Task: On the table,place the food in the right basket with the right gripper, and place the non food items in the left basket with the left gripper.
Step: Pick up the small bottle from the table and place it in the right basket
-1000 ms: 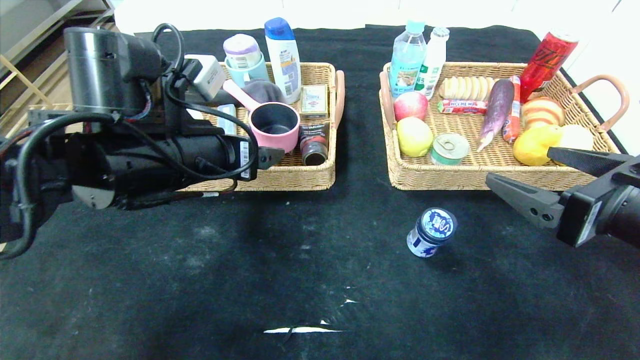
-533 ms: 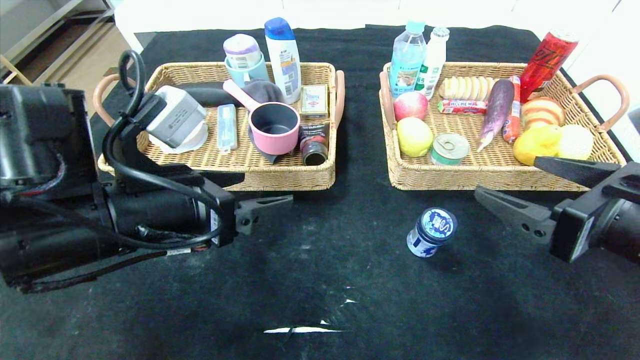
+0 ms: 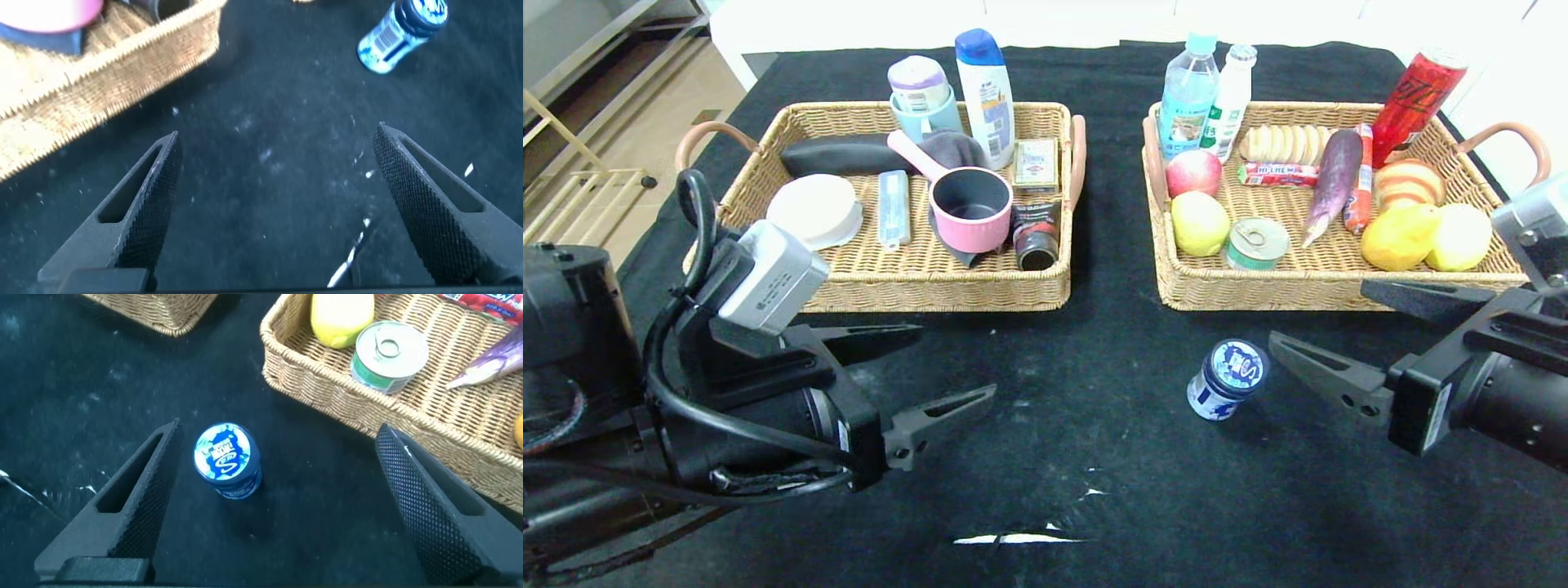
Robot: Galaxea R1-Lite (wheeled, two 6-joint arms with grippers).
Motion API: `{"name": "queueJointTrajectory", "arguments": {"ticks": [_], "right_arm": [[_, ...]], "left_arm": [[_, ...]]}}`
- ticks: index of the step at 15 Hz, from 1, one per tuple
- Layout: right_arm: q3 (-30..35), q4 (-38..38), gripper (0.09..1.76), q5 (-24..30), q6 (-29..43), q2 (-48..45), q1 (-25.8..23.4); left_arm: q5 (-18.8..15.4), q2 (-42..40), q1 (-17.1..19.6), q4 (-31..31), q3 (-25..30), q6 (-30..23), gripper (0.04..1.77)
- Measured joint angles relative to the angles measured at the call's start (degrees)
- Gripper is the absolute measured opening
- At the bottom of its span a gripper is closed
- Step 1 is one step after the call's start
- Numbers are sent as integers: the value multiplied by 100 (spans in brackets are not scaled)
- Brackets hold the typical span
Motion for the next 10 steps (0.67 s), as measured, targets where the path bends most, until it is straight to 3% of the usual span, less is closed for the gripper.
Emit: {"name": "queueJointTrajectory", "arguments": {"ticks": [5, 8, 10], "right_arm": [[44, -6, 171, -260, 39, 61, 306], [5, -66, 171, -911, 328, 207, 770], [-191, -52, 171, -1669, 755, 424, 1123]], "left_arm": [[-2, -21, -6, -10, 77, 11, 170], [5, -24, -6, -9, 80, 17, 170], [11, -40, -6, -9, 83, 22, 170]]}}
